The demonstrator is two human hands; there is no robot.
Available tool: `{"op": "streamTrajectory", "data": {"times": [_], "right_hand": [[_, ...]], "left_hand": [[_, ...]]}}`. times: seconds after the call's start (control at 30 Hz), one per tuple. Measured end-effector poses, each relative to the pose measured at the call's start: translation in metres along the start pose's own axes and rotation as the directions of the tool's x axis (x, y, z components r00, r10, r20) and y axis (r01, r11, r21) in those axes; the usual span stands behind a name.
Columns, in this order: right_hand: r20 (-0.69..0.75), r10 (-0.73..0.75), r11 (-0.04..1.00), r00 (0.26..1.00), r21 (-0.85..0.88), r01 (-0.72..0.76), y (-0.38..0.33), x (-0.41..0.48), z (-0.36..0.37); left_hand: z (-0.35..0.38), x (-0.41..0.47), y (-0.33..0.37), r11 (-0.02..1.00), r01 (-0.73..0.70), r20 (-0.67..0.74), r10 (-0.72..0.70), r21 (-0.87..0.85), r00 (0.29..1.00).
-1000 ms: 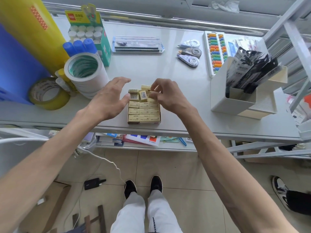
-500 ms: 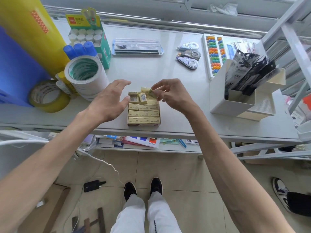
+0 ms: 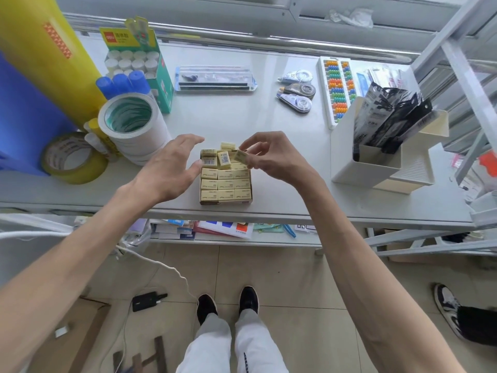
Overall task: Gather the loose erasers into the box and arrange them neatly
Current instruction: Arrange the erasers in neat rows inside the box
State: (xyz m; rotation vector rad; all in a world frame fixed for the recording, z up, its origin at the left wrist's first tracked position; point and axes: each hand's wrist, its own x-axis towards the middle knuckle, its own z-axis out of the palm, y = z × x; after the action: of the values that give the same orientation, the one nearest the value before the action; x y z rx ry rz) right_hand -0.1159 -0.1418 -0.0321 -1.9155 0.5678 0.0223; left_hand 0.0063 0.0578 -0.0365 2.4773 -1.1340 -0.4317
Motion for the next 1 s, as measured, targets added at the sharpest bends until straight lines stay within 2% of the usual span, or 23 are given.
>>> {"op": "streamTrajectory", "data": {"times": [0.27, 0.43, 0.53, 0.73, 1.0], "right_hand": [[0.024, 0.001, 0.999, 1.0, 0.043, -0.002, 0.002, -0.002, -0.001], [-0.054, -0.037, 0.996, 0.998, 0.078, 0.041, 0.006, 0.001, 0.002], [-0.082, -0.007, 0.989, 0.997, 0.15, 0.019, 0.005, 0.005, 0.003], [-0.11, -0.069, 0.997, 0.992, -0.031, 0.066, 0.002, 0.007, 0.006], [0.005, -0.086, 0.967, 0.996, -0.242, 0.085, 0.002, 0.014, 0.015]], "left_hand": [[-0.001, 0.002, 0.001, 1.0, -0.003, -0.001, 0.003, -0.003, 1.0], [-0.003, 0.002, 0.0, 1.0, 0.004, 0.002, -0.004, -0.008, 1.0], [-0.004, 0.001, 0.001, 1.0, 0.005, 0.003, -0.005, -0.011, 1.0], [-0.005, 0.002, 0.004, 1.0, 0.014, -0.009, -0.014, 0.003, 1.0], [-0.002, 0.001, 0.007, 1.0, 0.003, -0.007, -0.003, 0.028, 1.0]]}}
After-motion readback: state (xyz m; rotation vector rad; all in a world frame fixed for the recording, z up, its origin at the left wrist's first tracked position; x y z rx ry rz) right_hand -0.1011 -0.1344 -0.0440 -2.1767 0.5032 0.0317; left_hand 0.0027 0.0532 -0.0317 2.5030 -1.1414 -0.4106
